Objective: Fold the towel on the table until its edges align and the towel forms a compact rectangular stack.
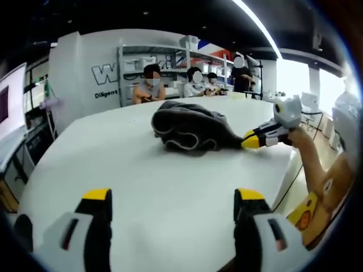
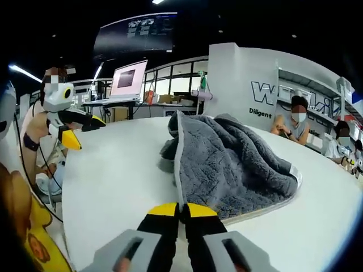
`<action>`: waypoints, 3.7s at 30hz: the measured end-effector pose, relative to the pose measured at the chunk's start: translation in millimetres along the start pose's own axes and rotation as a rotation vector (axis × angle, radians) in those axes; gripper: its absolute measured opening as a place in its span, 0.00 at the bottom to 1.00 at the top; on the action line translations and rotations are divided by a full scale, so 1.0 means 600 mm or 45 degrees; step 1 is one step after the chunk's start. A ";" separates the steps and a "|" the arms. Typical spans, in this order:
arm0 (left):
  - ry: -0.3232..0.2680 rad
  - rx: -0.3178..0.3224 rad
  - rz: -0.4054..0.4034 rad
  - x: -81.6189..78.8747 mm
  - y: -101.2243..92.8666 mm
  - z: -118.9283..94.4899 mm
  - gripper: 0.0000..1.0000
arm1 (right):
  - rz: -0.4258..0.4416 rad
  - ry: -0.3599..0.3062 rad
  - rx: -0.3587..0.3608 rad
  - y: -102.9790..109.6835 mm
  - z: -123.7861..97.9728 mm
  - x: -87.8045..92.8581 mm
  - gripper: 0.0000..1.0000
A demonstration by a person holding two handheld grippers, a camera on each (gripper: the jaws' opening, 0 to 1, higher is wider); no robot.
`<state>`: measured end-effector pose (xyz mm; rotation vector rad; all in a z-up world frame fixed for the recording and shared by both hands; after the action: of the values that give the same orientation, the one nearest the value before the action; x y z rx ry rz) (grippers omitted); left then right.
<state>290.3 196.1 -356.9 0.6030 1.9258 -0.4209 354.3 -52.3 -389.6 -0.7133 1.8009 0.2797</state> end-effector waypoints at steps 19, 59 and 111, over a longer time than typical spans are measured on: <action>-0.004 0.006 -0.003 0.001 -0.002 0.002 0.93 | 0.038 -0.042 0.135 -0.053 -0.034 -0.009 0.03; -0.006 0.020 0.007 -0.006 -0.011 0.009 0.92 | 0.176 0.007 0.527 -0.229 -0.128 0.054 0.04; -0.003 0.012 -0.005 -0.005 -0.011 0.014 0.92 | 0.166 0.202 1.034 -0.397 -0.240 0.143 0.05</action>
<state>293.5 185.4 -357.5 0.6046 1.9240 -0.4332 366.9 -342.9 -381.2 -0.0399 1.8986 -0.4256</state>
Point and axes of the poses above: the point that each gripper's makers call its tool centre point, and the gripper's own axes: z roughly forward along the fingers, y roughly to its left, x roughly out of its underside, the point moved 2 cm from there along -z, roughly backward along the fingers, and after that the axes turned 11 degrees about x, right-handed, at the moved point
